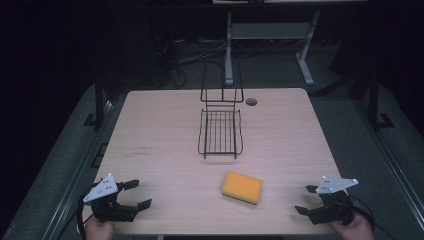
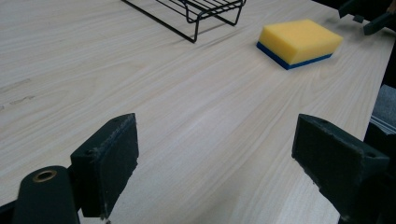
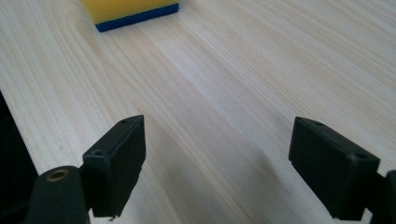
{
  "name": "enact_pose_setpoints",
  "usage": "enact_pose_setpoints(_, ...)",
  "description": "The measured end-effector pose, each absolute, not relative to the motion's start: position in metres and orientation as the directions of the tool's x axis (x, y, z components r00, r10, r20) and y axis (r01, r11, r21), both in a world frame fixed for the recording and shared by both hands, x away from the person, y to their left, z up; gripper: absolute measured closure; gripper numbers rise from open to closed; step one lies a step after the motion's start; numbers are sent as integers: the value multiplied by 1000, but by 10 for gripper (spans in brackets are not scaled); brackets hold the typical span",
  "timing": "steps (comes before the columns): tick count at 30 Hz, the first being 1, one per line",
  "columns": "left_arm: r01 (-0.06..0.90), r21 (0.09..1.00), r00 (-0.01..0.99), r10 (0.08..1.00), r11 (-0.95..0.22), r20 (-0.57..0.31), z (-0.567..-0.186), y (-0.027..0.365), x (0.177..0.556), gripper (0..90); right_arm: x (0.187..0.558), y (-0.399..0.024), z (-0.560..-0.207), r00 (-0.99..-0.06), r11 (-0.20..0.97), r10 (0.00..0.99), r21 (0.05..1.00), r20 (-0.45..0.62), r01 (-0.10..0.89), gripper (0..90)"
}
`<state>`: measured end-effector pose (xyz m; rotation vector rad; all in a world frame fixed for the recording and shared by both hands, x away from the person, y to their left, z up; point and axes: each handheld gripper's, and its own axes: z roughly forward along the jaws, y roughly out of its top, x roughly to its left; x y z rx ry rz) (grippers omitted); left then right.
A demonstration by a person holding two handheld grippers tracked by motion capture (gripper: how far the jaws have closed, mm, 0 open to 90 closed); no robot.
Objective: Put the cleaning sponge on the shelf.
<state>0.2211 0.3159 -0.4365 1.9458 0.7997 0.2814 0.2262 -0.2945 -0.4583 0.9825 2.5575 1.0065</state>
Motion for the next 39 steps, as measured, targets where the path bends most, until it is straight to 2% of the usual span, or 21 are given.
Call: enact_pose_setpoints(39,395,868,766,629,-301,-130,-436,316,218,140,240,-252,-439,-820,624,571,636,24,453,179)
